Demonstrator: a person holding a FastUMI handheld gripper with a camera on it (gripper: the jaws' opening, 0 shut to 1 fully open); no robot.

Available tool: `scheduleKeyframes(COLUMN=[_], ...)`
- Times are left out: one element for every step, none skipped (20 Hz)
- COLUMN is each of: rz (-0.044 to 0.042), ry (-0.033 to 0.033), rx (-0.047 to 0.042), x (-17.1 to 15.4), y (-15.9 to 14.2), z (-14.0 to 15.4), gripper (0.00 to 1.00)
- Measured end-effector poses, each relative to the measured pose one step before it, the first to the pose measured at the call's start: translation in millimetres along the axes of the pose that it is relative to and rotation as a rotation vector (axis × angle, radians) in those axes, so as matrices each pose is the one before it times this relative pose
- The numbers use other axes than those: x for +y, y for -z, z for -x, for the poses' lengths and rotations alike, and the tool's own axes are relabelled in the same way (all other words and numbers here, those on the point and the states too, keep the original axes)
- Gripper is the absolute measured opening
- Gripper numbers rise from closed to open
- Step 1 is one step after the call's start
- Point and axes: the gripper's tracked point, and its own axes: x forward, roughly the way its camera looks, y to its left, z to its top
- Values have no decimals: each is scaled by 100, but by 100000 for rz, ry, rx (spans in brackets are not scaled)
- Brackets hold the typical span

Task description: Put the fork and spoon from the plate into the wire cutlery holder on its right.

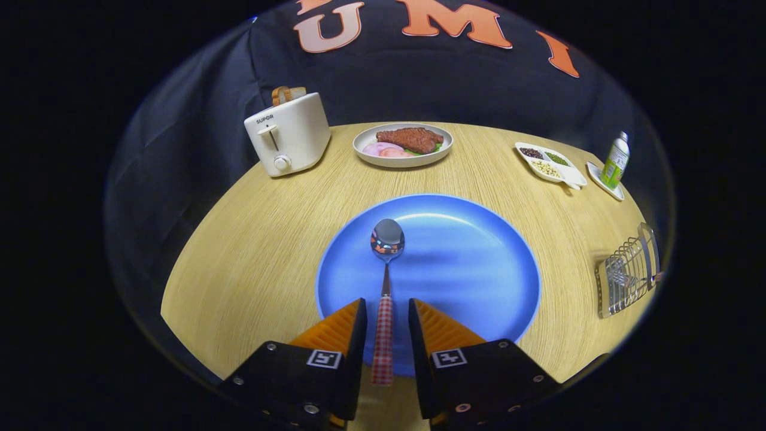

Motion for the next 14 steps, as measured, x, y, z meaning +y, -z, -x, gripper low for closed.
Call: scheduleKeyframes(rz=[42,72,336,-268,-548,-1227,-1300,-1179,-1154,-826,-445,129,681,642], ry=[-94,290,319,172,26,-175,-252,-43,-116,-385,-171,93,297,491], rx=[-42,-372,54,279,415,-134,-68,-95,-305,81,-113,52,77,51], x=[93,19,-136,-113,-228,-222,-180,-299,-455,-292,-518,-567,-658,-807], y=[-70,-89,74,107,-37,-211,-212,-316,-501,-467,-457,-462,-531,-478], z=[3,53,175,-130,368,229,277,373,424,446,556,624,572,663], gripper=[32,27,17,13,10,9,7,7,7,7,7,7,7,7])
